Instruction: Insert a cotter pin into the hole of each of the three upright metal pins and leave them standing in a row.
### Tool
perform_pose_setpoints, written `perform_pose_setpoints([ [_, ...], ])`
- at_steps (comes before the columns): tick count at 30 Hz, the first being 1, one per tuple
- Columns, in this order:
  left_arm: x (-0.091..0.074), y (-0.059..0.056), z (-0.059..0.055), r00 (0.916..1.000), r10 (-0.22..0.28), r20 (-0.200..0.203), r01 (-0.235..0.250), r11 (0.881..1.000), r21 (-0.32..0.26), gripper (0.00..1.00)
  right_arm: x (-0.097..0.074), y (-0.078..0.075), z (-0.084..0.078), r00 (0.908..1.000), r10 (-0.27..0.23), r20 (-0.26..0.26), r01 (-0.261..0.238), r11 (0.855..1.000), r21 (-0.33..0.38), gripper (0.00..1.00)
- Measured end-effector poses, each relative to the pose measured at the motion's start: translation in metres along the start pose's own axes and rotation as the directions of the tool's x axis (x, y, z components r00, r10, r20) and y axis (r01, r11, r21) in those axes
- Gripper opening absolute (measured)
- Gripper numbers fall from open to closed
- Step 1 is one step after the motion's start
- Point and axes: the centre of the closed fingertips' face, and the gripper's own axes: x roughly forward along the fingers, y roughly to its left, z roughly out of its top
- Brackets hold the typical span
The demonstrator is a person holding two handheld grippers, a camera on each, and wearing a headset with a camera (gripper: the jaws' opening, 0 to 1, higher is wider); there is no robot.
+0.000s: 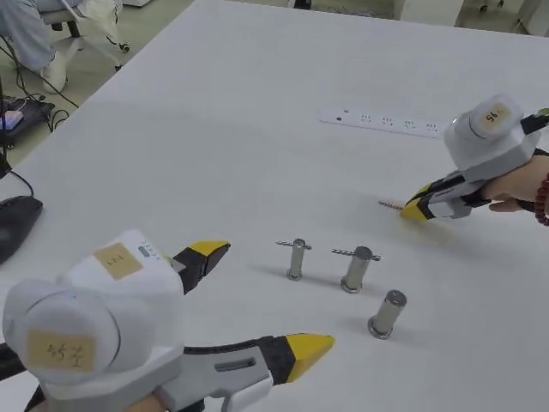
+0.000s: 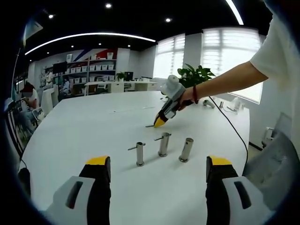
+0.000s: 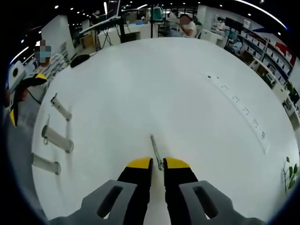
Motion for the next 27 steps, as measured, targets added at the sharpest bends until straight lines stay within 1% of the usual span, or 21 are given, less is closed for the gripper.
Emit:
perform_pose_setpoints([
  [4, 0.0000, 0.0005, -0.0013, 1.0000, 0.003, -0.008, -0.003, 1.000, 0.004, 0.83, 0.0003, -0.0036, 0.0002, 0.9999, 0.011, -0.005, -0.011, 1.000, 0.014, 0.07],
  [5, 0.0000, 0.0008, -0.0012, 1.0000, 0.004, -0.008, -0.004, 1.000, 0.003, 0.82, 0.0008, -0.0028, -0.0004, 0.9999, 0.009, -0.015, -0.009, 1.000, 0.009, 0.07],
  [6, 0.0000, 0.0010, -0.0011, 1.0000, 0.005, -0.008, -0.005, 1.000, 0.003, 0.82, 0.0004, -0.0022, -0.0008, 0.9996, 0.006, -0.028, -0.007, 1.000, -0.021, 0.07],
  [7, -0.0001, 0.0013, -0.0009, 1.0000, 0.006, -0.007, -0.006, 1.000, 0.002, 0.82, 0.0002, -0.0020, -0.0008, 0.9990, -0.002, -0.044, -0.002, 0.997, -0.072, 0.07],
  [9, -0.0001, 0.0018, -0.0012, 0.9999, 0.007, -0.008, -0.007, 1.000, 0.000, 0.82, 0.0008, 0.0010, -0.0010, 0.9979, -0.003, -0.065, -0.002, 0.997, -0.081, 0.06],
  [11, 0.0000, 0.0020, -0.0013, 0.9999, 0.008, -0.009, -0.008, 1.000, 0.001, 0.81, 0.0039, -0.0035, 0.0011, 0.9970, -0.003, -0.077, -0.004, 0.996, -0.091, 0.06],
  [17, 0.0000, 0.0015, -0.0018, 0.9999, 0.006, -0.014, -0.006, 1.000, 0.004, 0.81, 0.0027, -0.0018, 0.0004, 0.9929, -0.025, -0.116, 0.008, 0.990, -0.139, 0.04],
  [20, -0.0003, 0.0016, -0.0024, 0.9998, 0.006, -0.017, -0.006, 1.000, 0.001, 0.81, 0.0021, -0.0006, 0.0005, 0.9910, -0.043, -0.126, 0.020, 0.983, -0.181, 0.03],
  [22, -0.0009, 0.0020, -0.0027, 0.9998, 0.011, -0.019, -0.011, 1.000, 0.002, 0.80, 0.0020, -0.0007, 0.0005, 0.9901, -0.053, -0.130, 0.028, 0.983, -0.183, 0.03],
  [24, -0.0022, 0.0029, -0.0024, 0.9996, 0.021, -0.020, -0.021, 1.000, 0.014, 0.76, 0.0015, -0.0012, 0.0002, 0.9889, -0.063, -0.134, 0.038, 0.983, -0.181, 0.03],
  [27, -0.0026, 0.0028, -0.0025, 0.9995, 0.022, -0.023, -0.022, 1.000, 0.012, 0.75, 0.0011, -0.0019, 0.0006, 0.9885, -0.075, -0.132, 0.049, 0.981, -0.185, 0.03],
])
